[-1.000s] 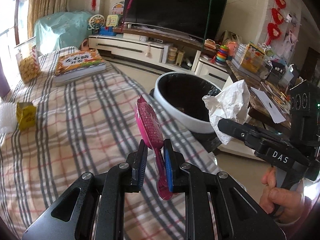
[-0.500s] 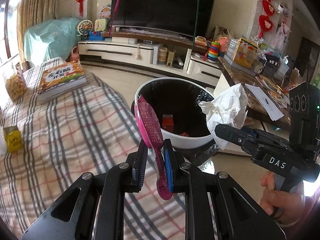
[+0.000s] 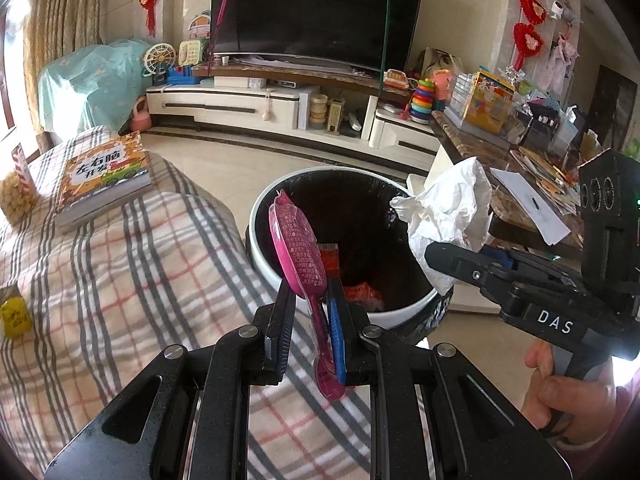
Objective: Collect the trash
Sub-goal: 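Carry the pink hairbrush and white paper bag over the bin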
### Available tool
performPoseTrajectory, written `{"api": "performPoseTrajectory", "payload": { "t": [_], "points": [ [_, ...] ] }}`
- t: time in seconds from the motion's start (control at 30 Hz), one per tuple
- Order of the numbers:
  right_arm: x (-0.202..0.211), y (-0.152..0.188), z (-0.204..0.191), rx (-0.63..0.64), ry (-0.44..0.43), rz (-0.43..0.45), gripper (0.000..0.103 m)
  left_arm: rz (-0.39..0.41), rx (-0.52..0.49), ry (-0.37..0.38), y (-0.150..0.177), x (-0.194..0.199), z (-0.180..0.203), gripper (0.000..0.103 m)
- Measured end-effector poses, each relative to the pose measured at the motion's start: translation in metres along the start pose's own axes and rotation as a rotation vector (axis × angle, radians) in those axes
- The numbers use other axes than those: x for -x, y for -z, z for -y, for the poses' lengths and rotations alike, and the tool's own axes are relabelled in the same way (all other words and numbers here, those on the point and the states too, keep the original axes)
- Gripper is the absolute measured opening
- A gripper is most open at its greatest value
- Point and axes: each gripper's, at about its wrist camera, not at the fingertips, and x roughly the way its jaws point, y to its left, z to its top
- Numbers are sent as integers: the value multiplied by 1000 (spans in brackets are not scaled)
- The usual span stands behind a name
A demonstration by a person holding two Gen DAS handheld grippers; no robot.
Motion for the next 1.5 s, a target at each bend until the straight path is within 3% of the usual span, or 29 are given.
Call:
{"api": "performPoseTrajectory", "payload": {
  "t": [1.5],
  "points": [
    [-36,-26,31,-6,30,-93,40,-75,-21,4,-35,-56,4,15]
  ]
}}
